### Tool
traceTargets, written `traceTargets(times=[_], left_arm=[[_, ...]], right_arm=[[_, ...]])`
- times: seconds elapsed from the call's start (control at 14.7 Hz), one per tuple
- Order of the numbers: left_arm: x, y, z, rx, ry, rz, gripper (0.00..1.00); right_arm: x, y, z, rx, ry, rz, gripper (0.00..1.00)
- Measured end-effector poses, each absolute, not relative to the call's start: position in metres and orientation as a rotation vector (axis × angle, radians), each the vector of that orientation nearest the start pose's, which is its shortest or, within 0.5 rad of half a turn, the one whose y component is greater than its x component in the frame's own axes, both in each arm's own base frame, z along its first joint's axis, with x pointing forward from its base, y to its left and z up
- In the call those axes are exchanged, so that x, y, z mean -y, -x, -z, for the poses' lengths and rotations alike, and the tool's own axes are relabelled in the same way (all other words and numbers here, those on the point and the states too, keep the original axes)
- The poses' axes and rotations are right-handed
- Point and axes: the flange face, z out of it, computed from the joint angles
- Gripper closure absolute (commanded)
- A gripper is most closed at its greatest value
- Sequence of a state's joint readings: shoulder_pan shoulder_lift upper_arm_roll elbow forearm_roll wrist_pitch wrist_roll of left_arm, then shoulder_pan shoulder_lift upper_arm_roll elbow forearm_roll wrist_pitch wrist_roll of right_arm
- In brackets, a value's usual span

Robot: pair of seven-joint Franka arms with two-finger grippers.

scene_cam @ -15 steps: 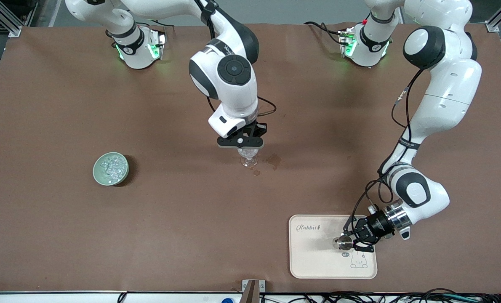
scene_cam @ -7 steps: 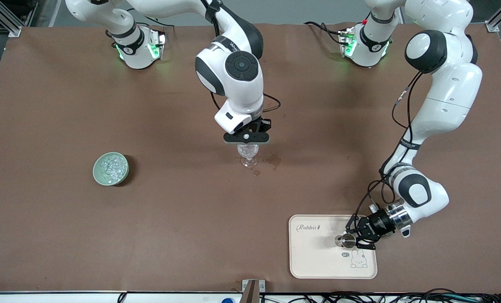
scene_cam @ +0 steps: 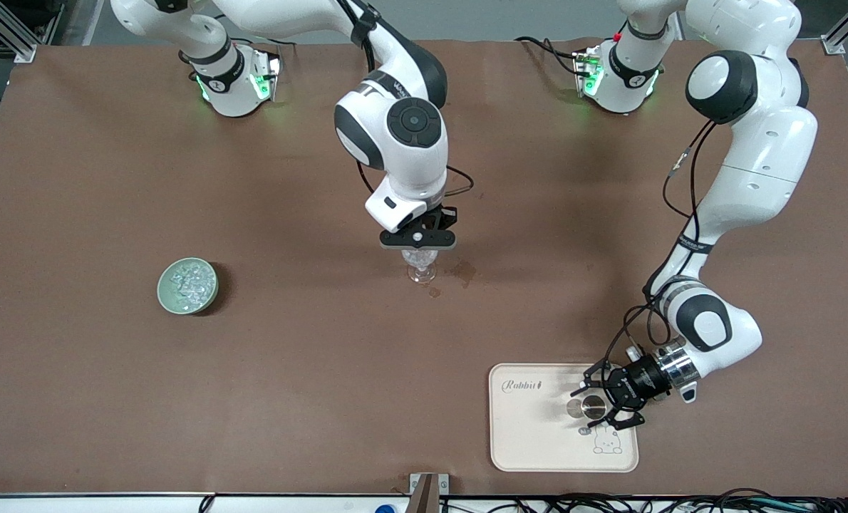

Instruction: Pour wine and add ice with both arms

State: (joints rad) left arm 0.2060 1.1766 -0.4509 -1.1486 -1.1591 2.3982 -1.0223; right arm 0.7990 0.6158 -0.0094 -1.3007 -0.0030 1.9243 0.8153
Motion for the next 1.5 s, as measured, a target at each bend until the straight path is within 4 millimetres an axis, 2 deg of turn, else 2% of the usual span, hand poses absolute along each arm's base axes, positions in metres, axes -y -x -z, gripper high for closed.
traceTargets(times=[0.07, 0.14, 0.2, 0.27, 0.48, 0.61, 0.68, 0.82, 1.02, 1.16, 1.29, 1.5], left_arm=[[0.078, -0.771, -0.136, -1.701, -1.138, 0.712, 0.0], [0.074, -0.772, -0.144, -1.683, -1.205, 0.706, 0.0], [0.067, -0.773, -0.154, -1.672, -1.28, 0.712, 0.0], [0.054, -0.772, -0.166, -1.672, -1.356, 0.734, 0.0], [-0.002, -0.764, -0.211, -1.655, -1.554, 0.791, 0.0], [-0.022, -0.759, -0.253, -1.622, -1.688, 0.769, 0.0], [-0.022, -0.758, -0.276, -1.607, -1.776, 0.73, 0.0], [-0.009, -0.754, -0.328, -1.569, -1.997, 0.606, 0.0], [0.036, -0.742, -0.408, -1.456, -2.319, 0.388, 0.0], [0.069, -0.728, -0.447, -1.312, -2.561, 0.239, 0.0], [0.097, -0.714, -0.474, -1.143, -2.77, 0.127, 0.0], [0.123, -0.696, -0.505, -0.796, -3.02, 0.005, 0.0]], right_arm=[[-0.518, -0.512, -0.385, -0.036, 3.142, 0.018, 0.24], [-0.518, -0.512, -0.384, -0.036, 3.142, 0.019, 0.09], [-0.518, -0.512, -0.384, -0.035, 3.142, 0.019, 0.03], [-0.518, -0.512, -0.385, -0.033, 3.143, 0.02, 0.02], [-0.514, -0.517, -0.389, -0.012, 3.146, 0.042, 0.01], [-0.495, -0.534, -0.406, -0.026, 3.167, 0.114, 0.01], [-0.478, -0.546, -0.422, -0.058, 3.175, 0.159, 0.01], [-0.432, -0.573, -0.461, -0.146, 3.167, 0.222, 0.01], [-0.333, -0.605, -0.507, -0.153, 3.167, 0.242, 0.01], [-0.267, -0.615, -0.52, -0.143, 3.178, 0.226, 0.01], [-0.208, -0.615, -0.526, -0.138, 3.189, 0.196, 0.01], [-0.145, -0.605, -0.529, -0.161, 3.202, 0.133, 0.01]])
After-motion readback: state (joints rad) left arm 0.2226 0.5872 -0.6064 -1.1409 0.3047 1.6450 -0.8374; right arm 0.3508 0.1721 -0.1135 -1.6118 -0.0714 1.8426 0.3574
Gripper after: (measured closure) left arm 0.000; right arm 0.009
